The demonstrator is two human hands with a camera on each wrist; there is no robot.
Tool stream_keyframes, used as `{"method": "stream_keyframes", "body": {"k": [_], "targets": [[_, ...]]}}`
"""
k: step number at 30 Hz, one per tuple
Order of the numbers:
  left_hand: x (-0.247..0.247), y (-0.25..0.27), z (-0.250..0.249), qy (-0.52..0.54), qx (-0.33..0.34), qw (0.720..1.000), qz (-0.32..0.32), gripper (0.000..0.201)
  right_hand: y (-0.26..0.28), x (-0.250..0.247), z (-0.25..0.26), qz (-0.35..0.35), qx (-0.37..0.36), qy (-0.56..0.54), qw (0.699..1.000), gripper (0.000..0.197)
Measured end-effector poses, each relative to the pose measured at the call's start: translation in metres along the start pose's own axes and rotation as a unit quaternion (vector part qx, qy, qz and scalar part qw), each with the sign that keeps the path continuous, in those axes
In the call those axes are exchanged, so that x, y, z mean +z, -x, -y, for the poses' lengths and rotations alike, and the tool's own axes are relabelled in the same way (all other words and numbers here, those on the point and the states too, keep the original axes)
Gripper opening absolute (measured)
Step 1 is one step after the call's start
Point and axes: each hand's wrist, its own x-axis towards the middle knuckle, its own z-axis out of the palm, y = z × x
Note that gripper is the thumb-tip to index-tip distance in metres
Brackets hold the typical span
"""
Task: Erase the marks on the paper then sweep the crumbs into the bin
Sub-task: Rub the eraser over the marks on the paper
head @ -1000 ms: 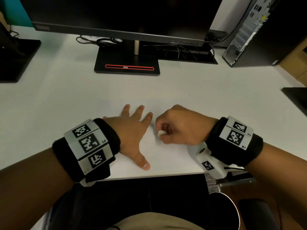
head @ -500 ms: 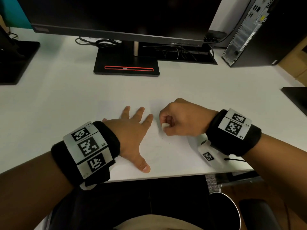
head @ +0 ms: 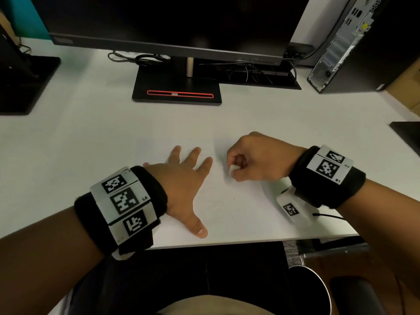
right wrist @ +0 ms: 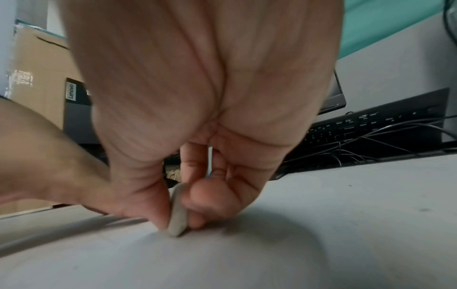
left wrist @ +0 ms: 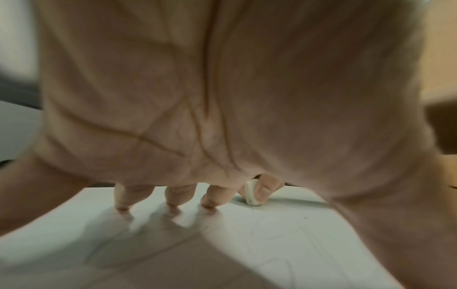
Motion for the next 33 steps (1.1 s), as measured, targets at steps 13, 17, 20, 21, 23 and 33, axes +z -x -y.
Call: {"method": "stream_keyframes", "body": {"k": [13,17,20,21,23,33], "targets": [[0.0,0.001,-0.001,0.005,-0.003,1.0,0.0,0.15,-0.005,0.005,0.008,0.012,-0.031,-0.001,0.999,0.005],[0.0,0.002,0.0,0.003,-0.002,1.0,0.003,0.15,-0.009,-0.006,-0.004,-0.004,0.018,0.009,1.0,0.005],[0.0,0.001,-0.001,0.0,-0.002,1.0,0.0,0.15,-0.011,-0.002,-0.001,-0.021,0.0,0.007,1.0,0.005],[0.0,0.001,-0.001,0.001,-0.002,1.0,0.0,0.151,-0.01,0.001,0.002,-0.007,-0.014,0.003,1.0,0.005],[0.0,0.001,-0.001,0.001,-0.003,1.0,0.0,0.151,-0.008,0.0,0.002,0.019,-0.013,0.0,1.0,0.004],[-0.001,0.003,-0.002,0.003,-0.005,1.0,0.004,0.15,-0.014,-0.005,-0.008,0.006,0.017,-0.007,1.0,0.005]]}}
